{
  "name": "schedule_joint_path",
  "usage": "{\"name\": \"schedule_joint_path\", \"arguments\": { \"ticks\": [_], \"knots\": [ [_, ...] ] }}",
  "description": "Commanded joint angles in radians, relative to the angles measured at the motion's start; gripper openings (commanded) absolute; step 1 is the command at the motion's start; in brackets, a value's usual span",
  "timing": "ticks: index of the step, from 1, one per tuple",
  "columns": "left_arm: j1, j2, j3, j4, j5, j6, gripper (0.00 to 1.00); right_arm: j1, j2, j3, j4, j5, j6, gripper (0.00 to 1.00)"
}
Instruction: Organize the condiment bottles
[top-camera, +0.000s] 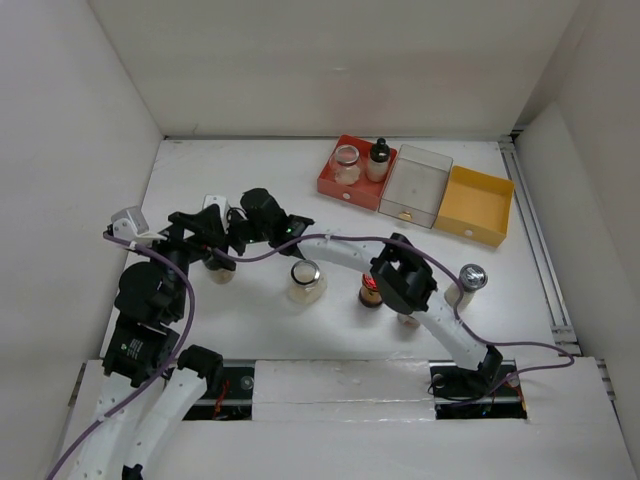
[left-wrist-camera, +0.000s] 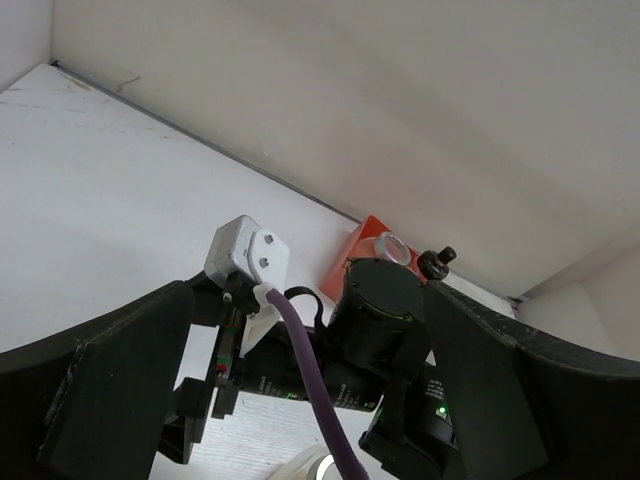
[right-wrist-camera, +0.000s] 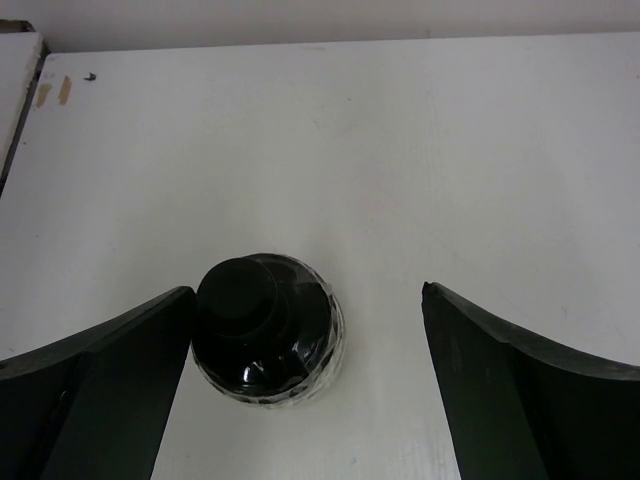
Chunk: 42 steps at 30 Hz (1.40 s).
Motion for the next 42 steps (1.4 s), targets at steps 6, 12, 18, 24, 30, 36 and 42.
{"name": "schedule_joint_path", "arguments": {
  "ticks": [6, 12, 18, 24, 30, 36, 42],
  "knots": [
    [0.006, 0.012, -0.007, 0.039, 0.023, 0.017, 0.94, 0.021, 0.03, 0.041, 0.028, -0.129, 0.016, 1.0],
    [0.006, 0.012, -0.007, 0.039, 0.032, 0.017, 0.94, 0.021, 0.028, 0.03, 0.04, -0.126, 0.037, 0.82],
    [0.006, 0.012, -0.007, 0.048, 0.041, 0.017, 0.94, 0.021, 0.008, -0.032, 0.131, -0.115, 0.073, 0.4],
    [0.006, 0.012, -0.007, 0.048, 0.05, 0.017, 0.93, 0.021, -0.099, -0.131, 0.295, -0.097, 0.131, 0.26],
    [0.006, 0.012, -0.007, 0.048, 0.05, 0.017, 0.93, -0.01, -0.318, -0.293, 0.404, -0.063, 0.14, 0.24],
    [0.006, 0.022, -0.007, 0.048, 0.05, 0.017, 0.93, -0.183, -0.583, -0.497, 0.448, 0.023, 0.149, 0.24],
    [0.006, 0.032, -0.007, 0.048, 0.05, 0.017, 0.93, -0.442, -0.707, -0.66, 0.436, 0.131, 0.168, 0.24]
  ]
}}
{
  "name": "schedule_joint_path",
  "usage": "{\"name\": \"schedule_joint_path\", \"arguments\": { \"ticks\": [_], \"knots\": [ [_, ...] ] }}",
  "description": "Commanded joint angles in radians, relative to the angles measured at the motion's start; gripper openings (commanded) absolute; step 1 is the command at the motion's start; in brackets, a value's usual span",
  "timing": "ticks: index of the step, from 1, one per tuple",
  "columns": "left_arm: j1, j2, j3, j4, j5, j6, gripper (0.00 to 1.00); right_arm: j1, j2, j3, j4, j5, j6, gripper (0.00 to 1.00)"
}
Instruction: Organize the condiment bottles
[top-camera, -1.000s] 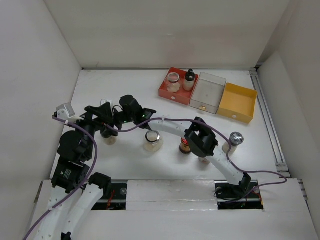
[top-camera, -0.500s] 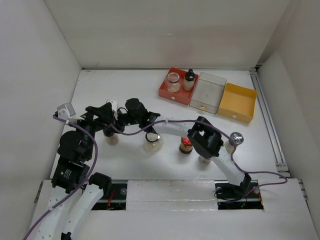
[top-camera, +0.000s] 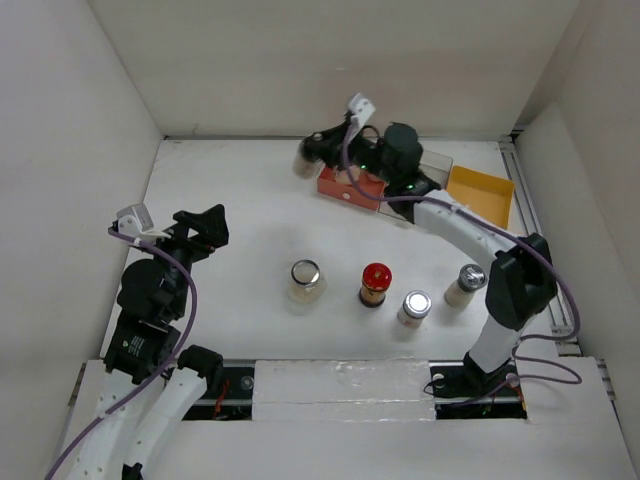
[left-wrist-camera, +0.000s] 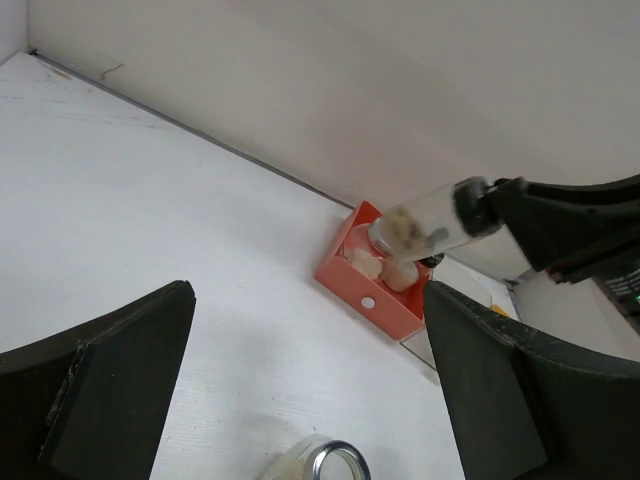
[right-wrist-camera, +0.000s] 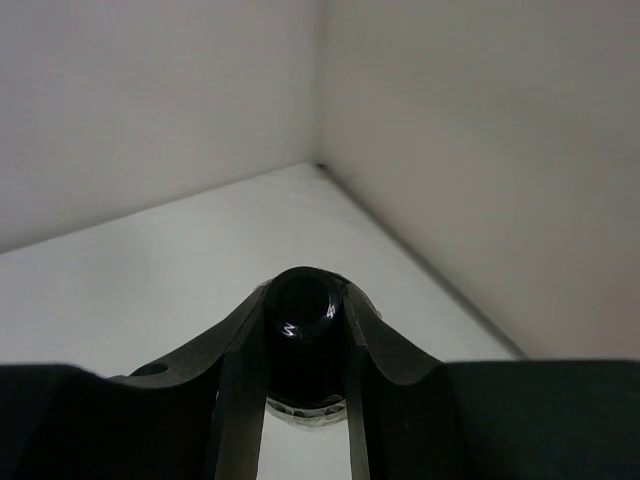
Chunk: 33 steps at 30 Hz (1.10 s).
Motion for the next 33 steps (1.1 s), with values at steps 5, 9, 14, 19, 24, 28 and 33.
{"name": "schedule_joint_path", "arguments": {
  "ticks": [5, 9, 14, 19, 24, 28, 33],
  "knots": [
    [0.006, 0.027, -0.006, 0.057, 0.017, 0.012, 0.93, -0.245, -0.02, -0.077, 0.014, 0.101, 0.002, 0.24],
    [0.006, 0.037, -0.006, 0.057, 0.017, 0.012, 0.93, -0.317, 0.034, -0.041, -0.018, 0.083, 0.002, 0.24],
    [0.006, 0.046, -0.006, 0.057, 0.007, 0.021, 0.93, -0.361, 0.075, -0.041, -0.018, 0.094, -0.007, 0.24],
    [0.006, 0.055, -0.006, 0.057, 0.007, 0.021, 0.93, -0.38, 0.116, -0.041, -0.018, 0.094, -0.007, 0.24],
    [0.006, 0.055, -0.006, 0.057, 0.007, 0.021, 0.93, -0.391, 0.147, -0.071, 0.029, 0.127, -0.007, 0.26],
    [0.006, 0.055, -0.006, 0.057, 0.007, 0.021, 0.93, -0.391, 0.183, -0.085, 0.053, 0.138, -0.007, 0.29],
    [0.006, 0.055, -0.006, 0.057, 0.007, 0.021, 0.93, -0.381, 0.206, -0.107, 0.053, 0.172, -0.007, 0.4]
  ]
}}
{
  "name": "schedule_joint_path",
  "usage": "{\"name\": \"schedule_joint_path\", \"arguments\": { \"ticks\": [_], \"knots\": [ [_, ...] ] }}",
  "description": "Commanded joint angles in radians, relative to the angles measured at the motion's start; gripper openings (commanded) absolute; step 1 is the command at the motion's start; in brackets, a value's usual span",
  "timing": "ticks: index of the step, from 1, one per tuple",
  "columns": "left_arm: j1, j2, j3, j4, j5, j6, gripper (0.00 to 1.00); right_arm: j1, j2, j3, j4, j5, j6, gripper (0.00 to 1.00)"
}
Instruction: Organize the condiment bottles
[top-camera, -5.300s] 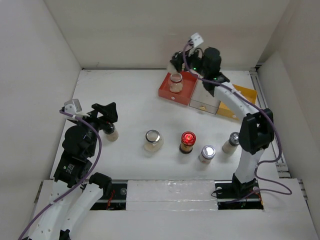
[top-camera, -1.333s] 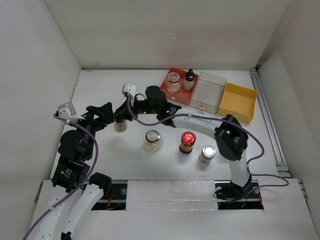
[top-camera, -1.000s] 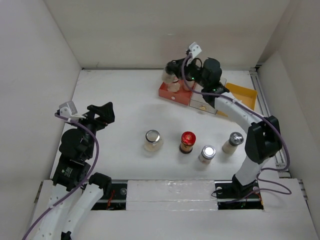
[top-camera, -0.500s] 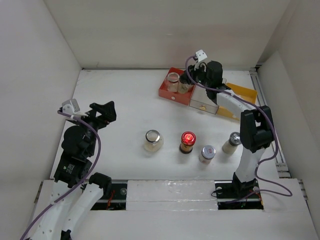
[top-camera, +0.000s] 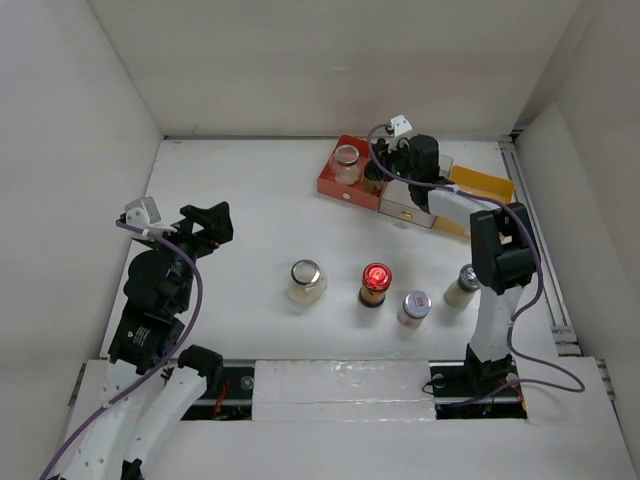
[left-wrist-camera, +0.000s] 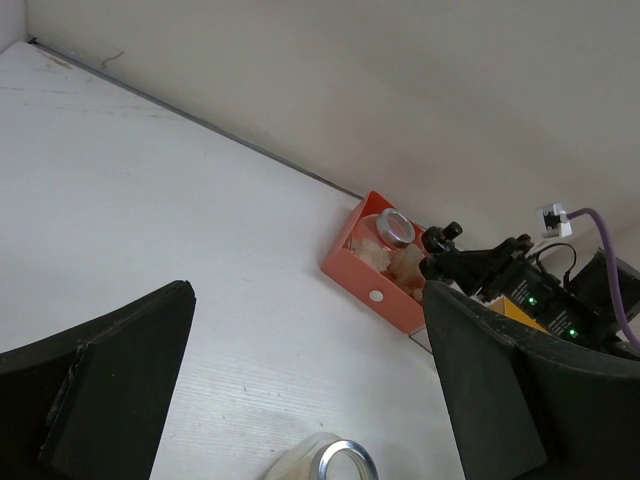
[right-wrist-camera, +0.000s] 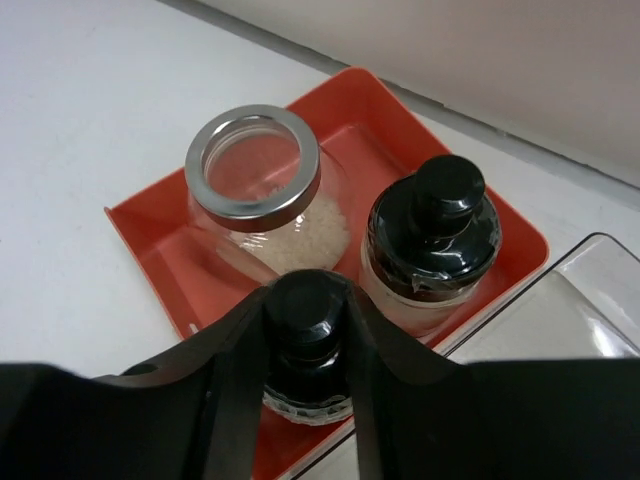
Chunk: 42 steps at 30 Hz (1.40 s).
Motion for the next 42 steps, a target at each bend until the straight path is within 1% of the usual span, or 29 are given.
{"name": "schedule_joint_path", "arguments": {
  "ticks": [1, 2, 5, 6, 8, 9, 12, 13, 14, 15, 18, 19, 22, 23, 25, 26, 29, 30, 33, 35, 39, 42],
  "knots": [
    [0.006, 0.005, -0.006, 0.042, 0.012, 0.013, 0.93, 0.005, -0.012, 0.003, 0.102, 0.022, -0.003, 0.42],
    [0.006, 0.005, -0.006, 0.042, 0.012, 0.013, 0.93, 0.005, -0.012, -0.007, 0.102, 0.022, -0.003, 0.48],
    [0.006, 0.005, -0.006, 0.042, 0.012, 0.013, 0.93, 0.005, -0.024, -0.007, 0.093, 0.031, -0.014, 0.6],
    [0.006, 0.005, -0.006, 0.042, 0.012, 0.013, 0.93, 0.005, -0.041, -0.017, 0.093, 0.031, -0.014, 0.69],
    [0.006, 0.005, -0.006, 0.042, 0.012, 0.013, 0.93, 0.005, -0.065, -0.017, 0.067, 0.031, -0.014, 0.77],
    [0.006, 0.005, -0.006, 0.042, 0.012, 0.013, 0.93, 0.005, -0.082, -0.03, 0.067, 0.031, -0.014, 0.85],
    [0.006, 0.005, -0.006, 0.042, 0.012, 0.013, 0.93, 0.025, -0.175, -0.056, 0.033, 0.042, -0.014, 0.94],
    [0.006, 0.005, -0.006, 0.042, 0.021, 0.013, 0.93, 0.025, -0.229, -0.079, 0.033, 0.042, -0.014, 0.98],
    [0.006, 0.005, -0.006, 0.042, 0.022, 0.013, 0.93, 0.052, -0.257, -0.093, 0.007, 0.042, -0.014, 0.99],
    [0.006, 0.005, -0.006, 0.042, 0.022, 0.013, 0.93, 0.053, -0.281, -0.109, -0.004, 0.042, -0.014, 1.0],
    [0.006, 0.005, -0.006, 0.042, 0.022, 0.013, 0.93, 0.131, -0.361, -0.167, -0.066, -0.001, -0.014, 1.0],
    [0.006, 0.005, -0.006, 0.042, 0.022, 0.013, 0.93, 0.195, -0.378, -0.182, -0.086, -0.001, -0.014, 1.0],
    [0.006, 0.005, -0.006, 0.042, 0.022, 0.013, 0.95, 0.305, -0.441, -0.247, -0.178, 0.0, -0.055, 1.0],
    [0.006, 0.005, -0.006, 0.042, 0.032, 0.013, 0.95, 0.376, -0.456, -0.273, -0.209, 0.0, -0.07, 1.0],
    [0.006, 0.005, -0.006, 0.042, 0.032, 0.013, 0.96, 0.44, -0.507, -0.308, -0.281, 0.011, -0.111, 1.0],
    [0.006, 0.005, -0.006, 0.042, 0.041, 0.013, 0.96, 0.494, -0.522, -0.328, -0.298, 0.011, -0.112, 1.0],
    [0.006, 0.005, -0.006, 0.042, 0.041, 0.013, 0.96, 0.551, -0.544, -0.382, -0.356, -0.041, -0.112, 1.0],
    [0.006, 0.005, -0.006, 0.042, 0.052, 0.013, 0.96, 0.589, -0.544, -0.394, -0.366, -0.041, -0.112, 1.0],
    [0.006, 0.005, -0.006, 0.042, 0.052, 0.013, 0.96, 0.632, -0.532, -0.403, -0.384, 0.011, -0.112, 1.0],
    [0.006, 0.005, -0.006, 0.042, 0.052, 0.013, 0.96, 0.632, -0.495, -0.403, -0.384, 0.0, -0.112, 1.0],
    [0.006, 0.005, -0.006, 0.042, 0.052, 0.013, 0.96, 0.642, -0.427, -0.35, -0.384, 0.009, -0.133, 1.0],
    [0.006, 0.005, -0.006, 0.042, 0.052, 0.013, 0.96, 0.651, -0.372, -0.302, -0.384, -0.012, -0.142, 1.0]
  ]
}}
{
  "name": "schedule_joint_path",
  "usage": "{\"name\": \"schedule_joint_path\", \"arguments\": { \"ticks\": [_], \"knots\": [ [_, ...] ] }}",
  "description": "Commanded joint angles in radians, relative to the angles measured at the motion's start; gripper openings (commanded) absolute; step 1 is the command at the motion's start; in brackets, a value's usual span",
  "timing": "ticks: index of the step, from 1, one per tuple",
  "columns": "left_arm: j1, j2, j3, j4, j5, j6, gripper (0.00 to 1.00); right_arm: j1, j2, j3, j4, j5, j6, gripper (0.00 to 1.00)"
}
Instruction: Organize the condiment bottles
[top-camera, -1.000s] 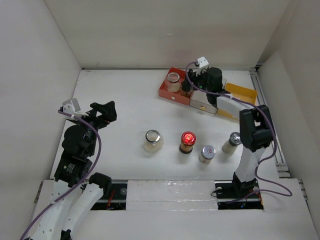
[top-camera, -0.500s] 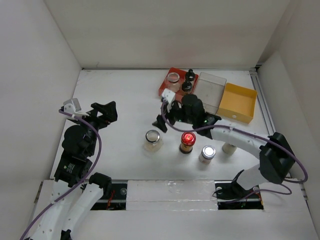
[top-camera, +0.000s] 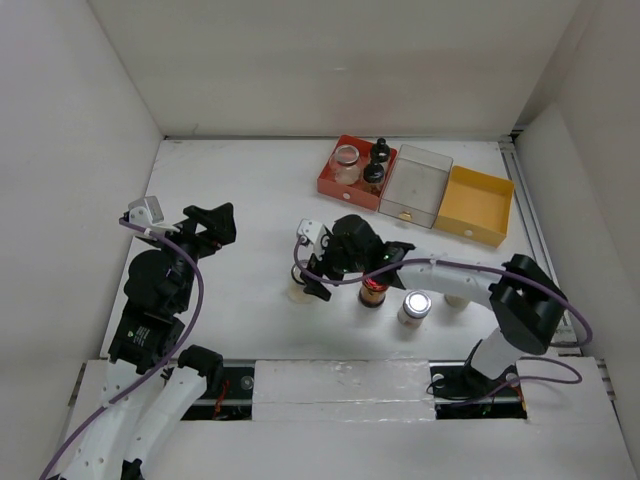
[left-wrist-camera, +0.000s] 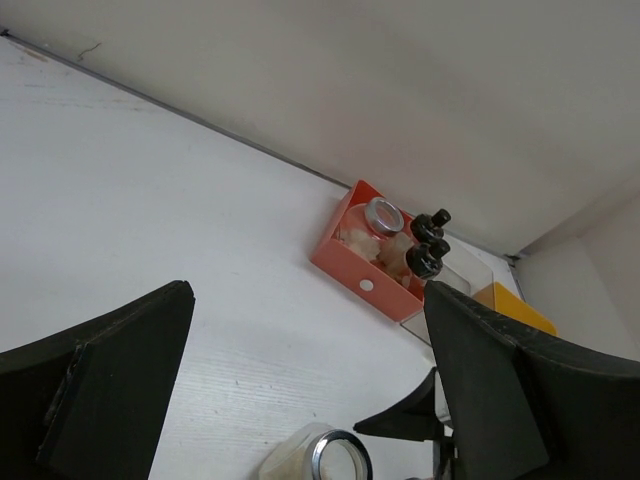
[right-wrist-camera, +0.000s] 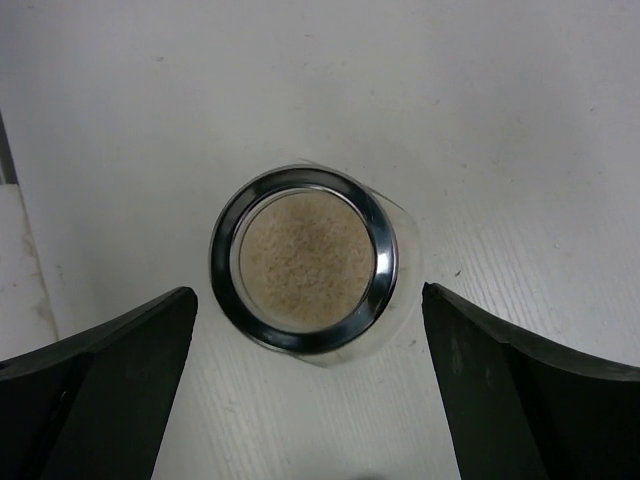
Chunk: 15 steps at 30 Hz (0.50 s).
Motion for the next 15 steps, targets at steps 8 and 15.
{"name": "schedule_joint_path", "arguments": {
  "ticks": [8, 15],
  "knots": [
    [0.006, 0.004, -0.006, 0.042, 0.008, 0.013, 0.96, 0.014, 0.117, 0.127, 0.021, -0.039, -0.043, 0.99],
    [0.006, 0.013, -0.006, 0.042, 0.008, 0.013, 0.96, 0.014, 0.125, 0.137, 0.042, -0.049, -0.025, 0.42]
  ]
}}
